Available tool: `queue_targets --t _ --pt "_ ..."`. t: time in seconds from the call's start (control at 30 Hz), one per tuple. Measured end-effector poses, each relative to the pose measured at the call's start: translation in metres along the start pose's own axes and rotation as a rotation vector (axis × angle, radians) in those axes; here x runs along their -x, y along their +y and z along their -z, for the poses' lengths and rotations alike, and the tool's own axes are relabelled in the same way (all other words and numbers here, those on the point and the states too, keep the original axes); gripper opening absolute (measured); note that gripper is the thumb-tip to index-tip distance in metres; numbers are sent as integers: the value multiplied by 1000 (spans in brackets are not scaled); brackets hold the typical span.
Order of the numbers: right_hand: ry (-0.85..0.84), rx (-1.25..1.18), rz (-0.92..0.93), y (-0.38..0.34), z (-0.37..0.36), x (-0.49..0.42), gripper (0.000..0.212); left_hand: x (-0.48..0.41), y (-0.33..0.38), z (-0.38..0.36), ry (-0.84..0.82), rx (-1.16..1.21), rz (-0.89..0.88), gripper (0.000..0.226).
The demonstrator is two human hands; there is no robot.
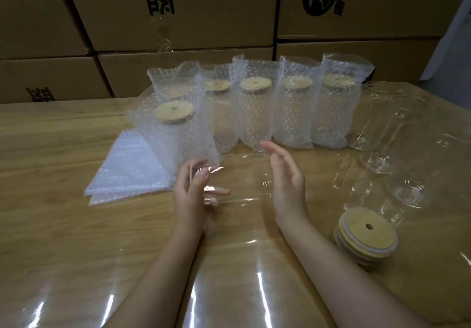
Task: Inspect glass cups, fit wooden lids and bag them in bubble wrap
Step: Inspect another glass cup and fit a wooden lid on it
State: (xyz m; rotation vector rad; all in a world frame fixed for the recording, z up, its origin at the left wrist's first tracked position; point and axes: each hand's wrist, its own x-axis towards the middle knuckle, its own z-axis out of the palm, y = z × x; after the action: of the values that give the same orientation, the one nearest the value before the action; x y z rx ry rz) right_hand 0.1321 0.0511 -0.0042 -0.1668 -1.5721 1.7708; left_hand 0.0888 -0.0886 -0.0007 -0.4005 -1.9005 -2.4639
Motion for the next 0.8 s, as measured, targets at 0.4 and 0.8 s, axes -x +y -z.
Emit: queue_targets --t 0.4,0.8 --pt "112 -93 -20 -1 -8 10 37 -5 0 0 -6 120 85 65" --pt "35 -20 -113 0 -8 10 51 -11 -1 11 109 213 85 51"
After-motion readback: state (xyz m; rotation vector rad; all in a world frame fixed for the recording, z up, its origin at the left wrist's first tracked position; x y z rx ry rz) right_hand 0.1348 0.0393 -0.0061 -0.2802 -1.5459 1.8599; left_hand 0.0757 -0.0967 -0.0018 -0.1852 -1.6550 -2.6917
